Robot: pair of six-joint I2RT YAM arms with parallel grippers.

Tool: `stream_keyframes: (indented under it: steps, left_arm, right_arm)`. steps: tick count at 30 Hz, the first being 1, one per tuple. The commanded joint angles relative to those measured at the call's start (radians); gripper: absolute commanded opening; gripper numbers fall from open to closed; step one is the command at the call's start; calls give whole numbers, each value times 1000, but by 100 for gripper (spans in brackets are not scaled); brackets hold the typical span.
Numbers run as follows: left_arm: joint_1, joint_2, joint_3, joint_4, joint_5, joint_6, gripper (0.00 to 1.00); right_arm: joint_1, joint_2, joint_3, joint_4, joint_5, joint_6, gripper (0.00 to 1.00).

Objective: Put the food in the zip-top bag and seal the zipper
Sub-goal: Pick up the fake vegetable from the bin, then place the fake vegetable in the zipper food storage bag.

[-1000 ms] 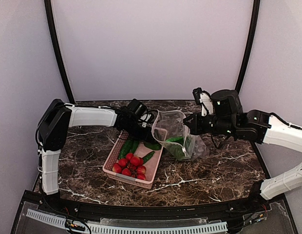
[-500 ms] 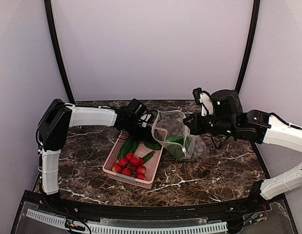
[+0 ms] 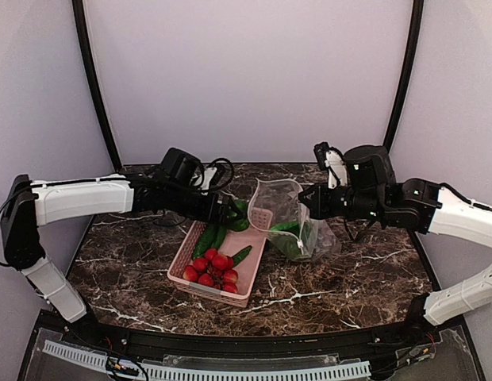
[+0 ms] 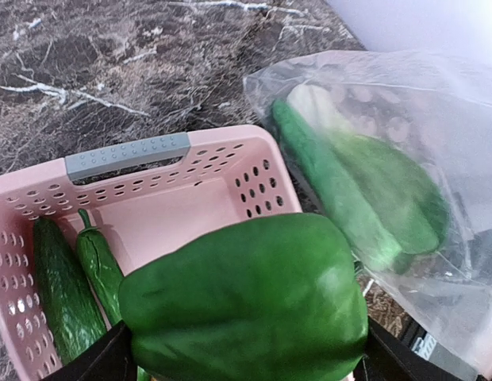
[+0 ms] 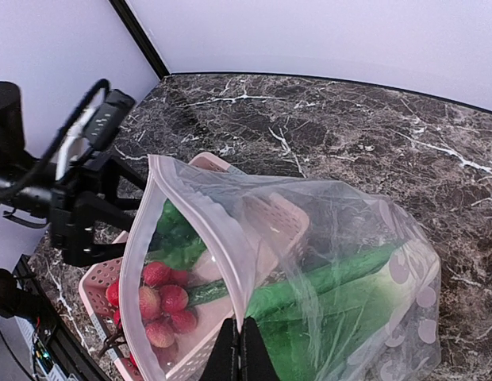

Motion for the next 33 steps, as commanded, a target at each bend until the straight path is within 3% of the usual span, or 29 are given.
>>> stream_keyframes:
  steps: [1, 7, 11, 21, 26, 33]
  left_arm:
    - [-2, -197, -124, 57, 33, -6, 82]
    - [-60, -458, -237, 83, 131, 12, 80]
    - [-158, -515, -225, 105, 141, 6, 80]
    - [-299, -337, -29, 125, 28, -5, 80]
    - [-300, -226, 82, -29, -149, 7, 79]
    - [-299, -172, 133, -131, -234, 0, 79]
  right_arm:
    - [-8, 12, 35, 17, -8, -22, 0]
    - [-8, 27, 51, 21, -12, -43, 0]
    - [-8, 36, 59, 26, -28, -58, 0]
    - [1, 50, 64, 75, -180, -114, 0]
    - [27, 51, 74, 79, -204, -150, 0]
    - [35, 39, 72, 87, -202, -154, 0]
